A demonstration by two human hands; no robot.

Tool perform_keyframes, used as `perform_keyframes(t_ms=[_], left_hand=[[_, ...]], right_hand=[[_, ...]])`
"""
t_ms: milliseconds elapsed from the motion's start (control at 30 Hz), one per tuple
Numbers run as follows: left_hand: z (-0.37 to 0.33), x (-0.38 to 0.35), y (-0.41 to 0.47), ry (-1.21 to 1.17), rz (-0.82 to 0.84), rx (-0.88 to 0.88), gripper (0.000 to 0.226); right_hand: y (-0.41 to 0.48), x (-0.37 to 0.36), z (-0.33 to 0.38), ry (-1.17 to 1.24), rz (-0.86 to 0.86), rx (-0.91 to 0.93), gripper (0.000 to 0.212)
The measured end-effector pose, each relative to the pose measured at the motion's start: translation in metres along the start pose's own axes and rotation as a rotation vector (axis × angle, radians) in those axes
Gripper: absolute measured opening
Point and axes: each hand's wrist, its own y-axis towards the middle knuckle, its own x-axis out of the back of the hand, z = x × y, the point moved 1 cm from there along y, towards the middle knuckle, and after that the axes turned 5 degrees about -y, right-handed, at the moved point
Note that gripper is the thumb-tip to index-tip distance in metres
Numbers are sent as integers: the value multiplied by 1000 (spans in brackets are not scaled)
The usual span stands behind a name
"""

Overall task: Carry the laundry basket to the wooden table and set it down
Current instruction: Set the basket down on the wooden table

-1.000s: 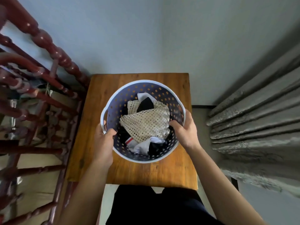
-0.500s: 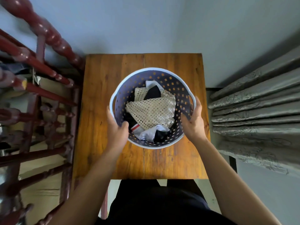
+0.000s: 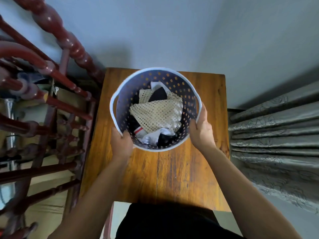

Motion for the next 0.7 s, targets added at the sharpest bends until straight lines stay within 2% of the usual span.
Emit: perform_keyframes(t_ms=[167,300,400,500,600,700], left_hand=[[-36,13,73,-1,-62,-150,47],[-50,21,108,-74,-15,-152,58],[-47,23,114,-43,29,-156,68],[-49,23,96,225,29,-311,77],[-41,22,88,568,23,-585,71],[-34,25,95,858,112,-734,55]], right_hand=[[62,-25,43,22,40,83,69],[93,-45,59,-35,84,115,75],[100,-62,60,-142,157,192,78],[97,-78,57,-271,268,258,89],[92,-84,56,-302,220,268,91],[96,-83,52,-440,154,410,81]])
